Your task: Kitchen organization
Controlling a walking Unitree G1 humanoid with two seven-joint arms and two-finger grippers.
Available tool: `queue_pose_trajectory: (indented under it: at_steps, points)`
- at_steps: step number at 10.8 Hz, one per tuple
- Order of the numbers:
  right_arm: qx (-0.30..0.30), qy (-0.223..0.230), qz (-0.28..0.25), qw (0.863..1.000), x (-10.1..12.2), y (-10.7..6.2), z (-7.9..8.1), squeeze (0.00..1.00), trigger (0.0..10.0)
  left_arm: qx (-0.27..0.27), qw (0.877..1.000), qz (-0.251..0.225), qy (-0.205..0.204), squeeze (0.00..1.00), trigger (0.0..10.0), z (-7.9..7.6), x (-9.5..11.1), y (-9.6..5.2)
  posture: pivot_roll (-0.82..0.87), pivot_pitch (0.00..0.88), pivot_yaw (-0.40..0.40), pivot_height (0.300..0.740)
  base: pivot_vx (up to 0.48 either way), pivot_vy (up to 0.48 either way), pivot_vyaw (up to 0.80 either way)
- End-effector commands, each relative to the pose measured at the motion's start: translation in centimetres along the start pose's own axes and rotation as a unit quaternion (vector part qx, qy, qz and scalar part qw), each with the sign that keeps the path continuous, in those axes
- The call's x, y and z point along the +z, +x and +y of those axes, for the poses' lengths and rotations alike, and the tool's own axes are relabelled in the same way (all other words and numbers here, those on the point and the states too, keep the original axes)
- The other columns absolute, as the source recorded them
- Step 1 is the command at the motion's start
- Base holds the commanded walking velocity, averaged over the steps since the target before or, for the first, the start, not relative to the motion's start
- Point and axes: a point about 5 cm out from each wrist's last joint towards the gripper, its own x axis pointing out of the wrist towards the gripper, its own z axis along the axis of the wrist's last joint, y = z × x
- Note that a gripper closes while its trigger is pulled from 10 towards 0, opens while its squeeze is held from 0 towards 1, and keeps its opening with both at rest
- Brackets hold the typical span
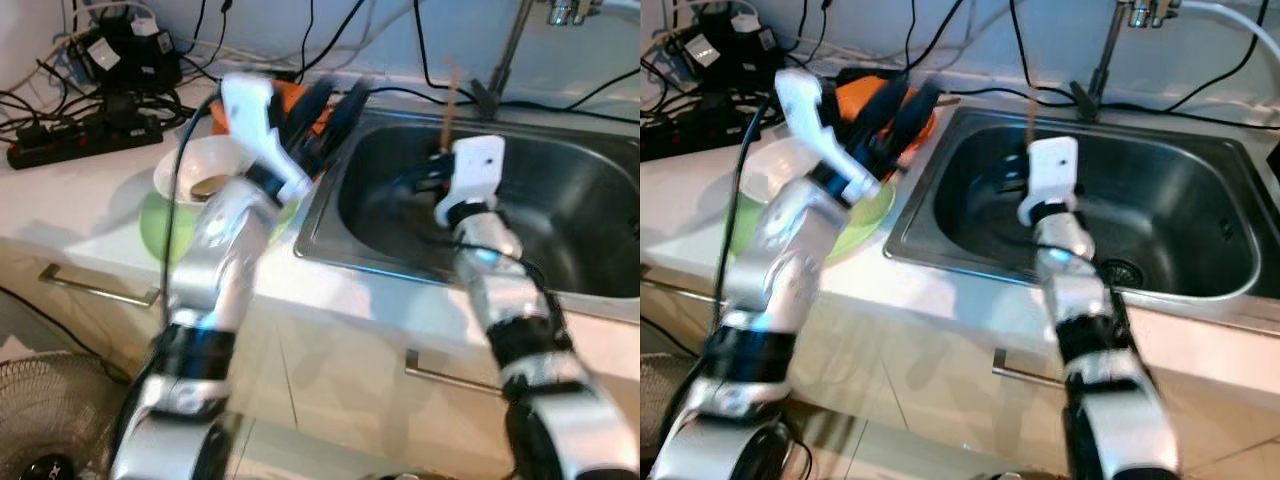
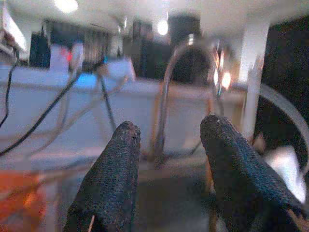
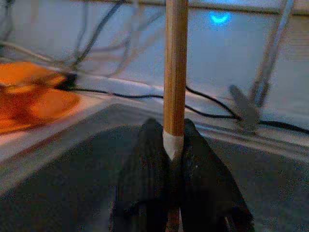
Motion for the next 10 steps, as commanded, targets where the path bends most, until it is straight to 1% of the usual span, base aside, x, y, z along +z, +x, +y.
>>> queue_pose_trajectory:
  at_steps: [1, 2, 5, 6, 7, 9, 10]
  points:
    - [-0.02, -0.013, 0.002, 1.0, 0.2, 0.4, -1.0, 0.0, 10.0, -0.014, 0.998, 0.049, 0.026, 0.0, 10.0, -0.2, -1.7, -1.0, 0.06, 0.0, 0.037, 0.74, 0.0, 0.0, 0.0]
    - [-0.038, -0.016, 0.012, 0.999, -0.1, 0.7, -1.5, 0.0, 10.0, -0.005, 0.997, 0.08, 0.025, 0.0, 10.0, -0.1, -3.3, -2.1, 0.07, 0.0, 0.034, 0.74, 0.0, 0.0, 0.0]
    - [-0.036, -0.02, 0.039, 0.998, -1.1, 0.9, -1.4, 0.0, 10.0, -0.004, 0.993, 0.122, 0.009, 0.0, 10.0, -0.6, -5.6, -3.3, 0.07, 0.0, 0.036, 0.74, 0.0, 0.0, 0.0]
    - [-0.034, -0.021, 0.049, 0.998, -1.4, 0.9, -1.4, 0.0, 10.0, -0.01, 0.989, 0.149, 0.009, 0.0, 10.0, -0.6, -6.3, -3.7, 0.07, 0.0, 0.039, 0.74, 0.0, 0.0, 0.0]
    - [-0.028, -0.027, 0.056, 0.998, -1.7, 0.9, -1.3, 0.0, 10.0, -0.018, 0.984, 0.175, 0.021, 0.0, 10.0, -0.6, -6.9, -4.0, 0.07, 0.0, 0.041, 0.74, 0.0, 0.0, 0.0]
    - [-0.029, -0.028, 0.071, 0.997, -2.1, 0.8, -1.4, 0.0, 10.0, -0.024, 0.978, 0.206, 0.035, 0.0, 10.0, -0.6, -7.4, -4.2, 0.08, 0.0, 0.039, 0.74, 0.0, 0.0, 0.0]
    - [-0.029, -0.03, 0.08, 0.996, -2.3, 0.8, -1.4, 0.0, 10.0, -0.023, 0.962, 0.264, 0.06, 0.0, 10.0, -0.3, -8.6, -4.9, 0.08, 0.0, 0.039, 0.74, 0.0, 0.0, 0.0]
